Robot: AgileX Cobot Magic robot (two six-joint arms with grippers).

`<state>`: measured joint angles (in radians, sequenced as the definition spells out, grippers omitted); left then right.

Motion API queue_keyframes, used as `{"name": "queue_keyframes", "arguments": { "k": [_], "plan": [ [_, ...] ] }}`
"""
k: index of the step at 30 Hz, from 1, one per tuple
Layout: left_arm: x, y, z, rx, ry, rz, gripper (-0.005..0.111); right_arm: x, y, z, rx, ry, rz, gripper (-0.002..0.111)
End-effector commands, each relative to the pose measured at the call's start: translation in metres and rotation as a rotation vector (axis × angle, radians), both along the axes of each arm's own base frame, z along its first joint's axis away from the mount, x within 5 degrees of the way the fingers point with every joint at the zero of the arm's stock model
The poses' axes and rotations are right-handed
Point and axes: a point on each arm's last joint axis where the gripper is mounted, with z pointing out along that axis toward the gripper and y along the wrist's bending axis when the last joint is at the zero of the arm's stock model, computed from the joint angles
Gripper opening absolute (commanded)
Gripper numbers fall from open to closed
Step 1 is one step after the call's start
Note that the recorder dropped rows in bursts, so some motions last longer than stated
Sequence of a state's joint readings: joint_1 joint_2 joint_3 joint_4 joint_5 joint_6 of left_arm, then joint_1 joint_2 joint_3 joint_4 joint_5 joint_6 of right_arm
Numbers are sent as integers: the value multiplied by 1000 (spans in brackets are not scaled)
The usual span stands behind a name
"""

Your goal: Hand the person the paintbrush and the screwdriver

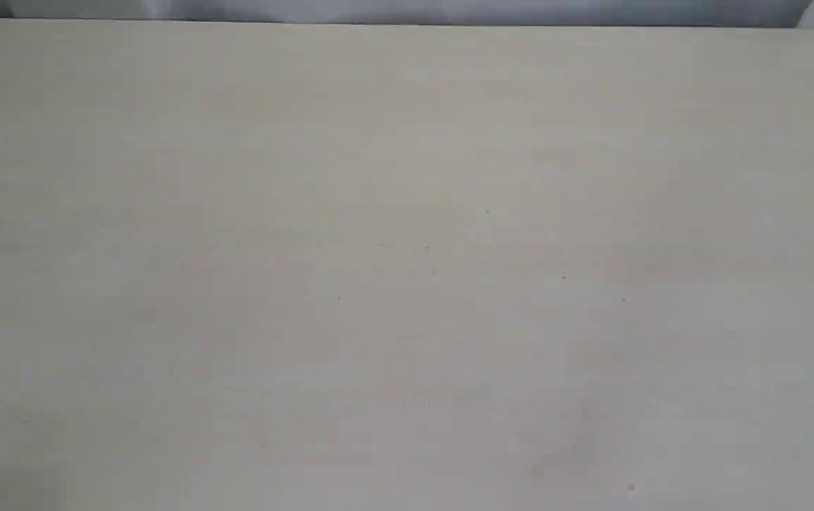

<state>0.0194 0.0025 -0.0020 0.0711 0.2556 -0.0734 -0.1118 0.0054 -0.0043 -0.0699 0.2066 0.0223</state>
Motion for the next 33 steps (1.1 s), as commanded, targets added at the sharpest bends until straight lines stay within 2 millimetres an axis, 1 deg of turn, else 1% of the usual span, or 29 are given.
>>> {"name": "queue_keyframes", "arguments": {
  "k": [1,5,12,33],
  "plan": [
    [0,-1,0,-2,-8,-8,0,-1,-1,-3,-32,23,-11,4],
    [0,-1,0,-2,-8,-8,0,-1,-1,-5,-30,41,-13,4],
    [0,-1,0,-2,-8,-8,0,-3,-3,-13,-42,141,-27,4],
    [0,-1,0,-4,-5,-8,0,-3,-2,-14,-19,151,-25,4]
  ]
}}
